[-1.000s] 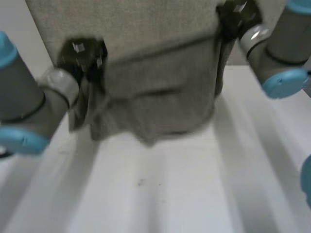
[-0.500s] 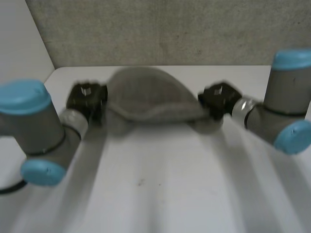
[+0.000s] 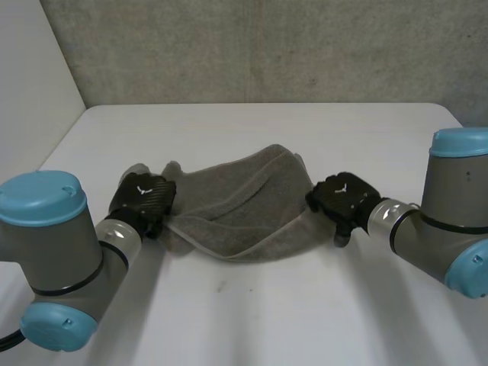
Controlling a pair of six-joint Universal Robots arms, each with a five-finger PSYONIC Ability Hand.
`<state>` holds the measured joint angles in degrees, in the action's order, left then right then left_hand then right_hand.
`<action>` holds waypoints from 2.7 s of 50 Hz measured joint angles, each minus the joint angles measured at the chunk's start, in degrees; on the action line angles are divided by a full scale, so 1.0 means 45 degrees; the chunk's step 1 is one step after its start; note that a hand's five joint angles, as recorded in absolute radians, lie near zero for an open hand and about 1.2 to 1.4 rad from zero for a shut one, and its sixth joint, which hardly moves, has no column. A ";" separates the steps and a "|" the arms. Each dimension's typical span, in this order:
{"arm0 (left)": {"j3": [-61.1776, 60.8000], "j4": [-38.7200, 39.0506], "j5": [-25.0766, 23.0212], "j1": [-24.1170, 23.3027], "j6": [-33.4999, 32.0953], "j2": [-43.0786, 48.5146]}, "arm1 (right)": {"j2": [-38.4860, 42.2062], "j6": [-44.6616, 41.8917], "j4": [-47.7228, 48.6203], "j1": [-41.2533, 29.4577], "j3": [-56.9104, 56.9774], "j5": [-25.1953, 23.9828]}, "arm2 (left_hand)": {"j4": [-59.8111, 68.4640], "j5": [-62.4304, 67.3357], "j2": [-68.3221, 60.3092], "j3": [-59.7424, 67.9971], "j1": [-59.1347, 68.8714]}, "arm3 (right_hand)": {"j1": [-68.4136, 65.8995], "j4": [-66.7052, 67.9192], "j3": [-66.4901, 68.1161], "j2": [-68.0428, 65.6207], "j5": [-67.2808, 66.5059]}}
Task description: Fold the towel.
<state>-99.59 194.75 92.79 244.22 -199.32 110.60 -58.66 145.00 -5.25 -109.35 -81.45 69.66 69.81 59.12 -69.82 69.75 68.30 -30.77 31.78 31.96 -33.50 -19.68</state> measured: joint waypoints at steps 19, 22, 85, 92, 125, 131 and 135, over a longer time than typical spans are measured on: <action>-0.0273 -0.0015 -0.0016 -0.0389 -0.0005 -0.0048 | 0.3231 0.0215 -0.3134 -0.0318 0.6296 0.0186 | 0.0000 0.0000 0.0001 0.0000 0.0000 | 0.1502 -0.1764 -0.1914 0.2140 0.1224; -0.0266 -0.0015 -0.0016 -0.0389 -0.0005 -0.0048 | 0.4180 0.0169 -0.4244 -0.0334 0.7734 0.0170 | -0.0003 0.0000 0.0001 0.0000 0.0000 | 0.0841 -0.1041 -0.1242 0.1835 0.0410; -0.0768 -0.0705 -0.0135 -0.0177 0.0799 -0.2674 | -0.4048 0.1648 -0.5242 0.1971 0.4486 -0.1846 | -1.1556 -1.1498 1.1646 -1.1621 -1.1223 | -1.0117 0.9992 0.9874 -0.9484 -1.0444; -0.1715 -0.0575 -0.0173 0.0055 0.0780 -0.2527 | -0.3450 0.1639 -0.4496 0.2260 0.3975 -0.1746 | -1.2316 -1.2243 1.2361 -1.2318 -1.1936 | -1.0117 0.9992 0.9874 -0.9484 -1.0444; -0.1254 0.0233 -0.0679 0.1738 0.0765 0.0474 | -0.3149 0.1738 -0.4201 0.3009 0.3955 -0.1827 | -0.4867 -0.4771 0.4869 -0.4849 -0.4544 | -1.0123 0.9992 0.9874 -0.9484 -1.0444; -0.1201 0.0651 -0.0687 0.1726 0.0763 0.0749 | -0.3115 0.1745 -0.4154 0.3018 0.3910 -0.1834 | -0.3696 -0.3583 0.3704 -0.3697 -0.3390 | -1.0124 0.9992 0.9874 -0.9484 -1.0444; -0.1179 0.0925 -0.0712 0.1689 0.0767 0.0892 | -0.3114 0.1753 -0.4098 0.3026 0.3910 -0.1831 | -0.2540 -0.2424 0.2505 -0.2503 -0.2200 | -1.0124 0.9992 0.9874 -0.9484 -1.0444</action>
<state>-104.89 198.91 89.58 251.82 -195.87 114.62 -72.68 152.89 -23.69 -95.73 -63.85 61.42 58.38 48.21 -58.55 58.49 58.40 -76.33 76.75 76.39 -76.18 -66.68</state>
